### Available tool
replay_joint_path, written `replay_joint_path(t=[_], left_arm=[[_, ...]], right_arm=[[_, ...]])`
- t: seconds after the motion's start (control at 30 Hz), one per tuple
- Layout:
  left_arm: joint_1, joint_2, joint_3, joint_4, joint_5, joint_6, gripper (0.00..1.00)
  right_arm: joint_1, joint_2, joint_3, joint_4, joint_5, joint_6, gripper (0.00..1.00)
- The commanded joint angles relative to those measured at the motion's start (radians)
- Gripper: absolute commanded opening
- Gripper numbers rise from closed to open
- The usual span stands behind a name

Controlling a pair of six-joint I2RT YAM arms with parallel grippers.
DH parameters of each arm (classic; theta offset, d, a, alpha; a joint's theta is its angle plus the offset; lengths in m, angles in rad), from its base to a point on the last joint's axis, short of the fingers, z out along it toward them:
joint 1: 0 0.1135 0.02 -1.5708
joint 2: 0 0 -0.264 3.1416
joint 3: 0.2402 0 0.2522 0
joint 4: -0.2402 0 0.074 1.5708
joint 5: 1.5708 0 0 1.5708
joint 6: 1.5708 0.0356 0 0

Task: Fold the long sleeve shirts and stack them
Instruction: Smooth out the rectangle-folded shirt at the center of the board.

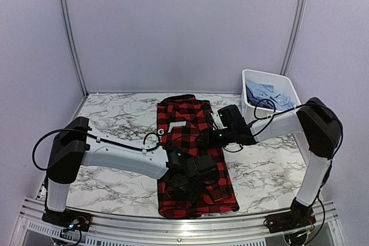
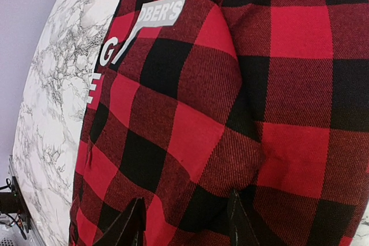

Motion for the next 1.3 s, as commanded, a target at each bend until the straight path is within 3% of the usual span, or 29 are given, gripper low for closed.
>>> replay_joint_path(t=[0.0,0.3,0.77,1.13,1.2,1.27], left_arm=[[-0.009,0.012,0.029,-0.066,-0.081,-0.002,0.26],[-0.010,-0.035,0.026,-0.067,-0.102,-0.006,0.00],[-0.010,-0.171,-0.037,-0.066,-0.046,0.005,0.00],[-0.009,-0.163,-0.043,-0.066,0.012,0.008,0.00],[-0.010,-0.164,-0.043,-0.065,0.014,0.007,0.07],[-0.010,-0.172,-0.042,-0.065,0.006,-0.001,0.26]], right_arm=[[-0.010,0.000,0.036,0.026,-0.013,0.004,0.44],[-0.010,0.000,0.040,0.018,-0.011,0.001,0.44],[-0.010,0.011,0.097,-0.032,0.044,-0.024,0.43],[-0.009,-0.001,0.087,-0.059,0.067,-0.034,0.43],[-0.010,-0.012,0.083,-0.073,0.076,-0.042,0.43],[-0.010,-0.029,0.081,-0.105,0.097,-0.052,0.43]])
